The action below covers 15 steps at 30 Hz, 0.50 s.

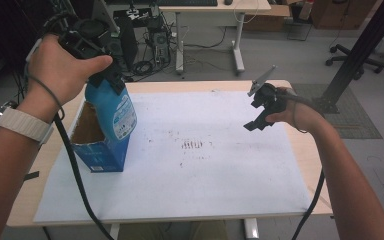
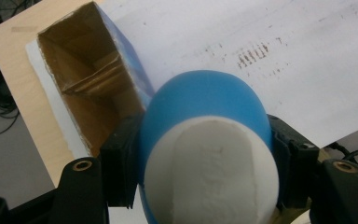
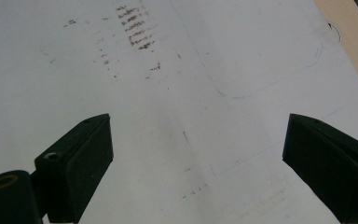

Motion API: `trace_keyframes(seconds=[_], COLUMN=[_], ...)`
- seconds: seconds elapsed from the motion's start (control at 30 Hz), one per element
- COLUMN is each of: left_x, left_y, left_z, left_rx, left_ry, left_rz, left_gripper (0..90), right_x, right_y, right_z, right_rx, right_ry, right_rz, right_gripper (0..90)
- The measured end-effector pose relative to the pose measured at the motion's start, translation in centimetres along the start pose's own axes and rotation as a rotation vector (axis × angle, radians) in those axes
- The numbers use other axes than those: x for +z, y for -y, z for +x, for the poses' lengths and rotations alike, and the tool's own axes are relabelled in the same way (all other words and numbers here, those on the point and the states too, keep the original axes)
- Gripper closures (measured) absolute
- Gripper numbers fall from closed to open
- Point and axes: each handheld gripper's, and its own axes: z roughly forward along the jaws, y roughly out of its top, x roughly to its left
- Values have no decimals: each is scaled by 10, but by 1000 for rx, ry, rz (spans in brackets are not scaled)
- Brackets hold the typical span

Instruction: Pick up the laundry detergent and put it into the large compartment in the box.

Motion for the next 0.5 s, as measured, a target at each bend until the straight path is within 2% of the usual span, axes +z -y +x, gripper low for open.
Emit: trace_keyframes(seconds=[0.3, 0.5], left_x=[-5, -8], left_y=[-1, 0], left_z=[10, 19], left_rx=[-63, -91], left_ry=[-18, -31], left_rz=[-7, -8], left_gripper=[374, 374], right_x=[-1, -1], right_y=[1, 1], right_z=[-1, -1], right_rx=[3, 8], right_ry=[0, 2], right_rz=[0, -1], right_gripper=[85, 85])
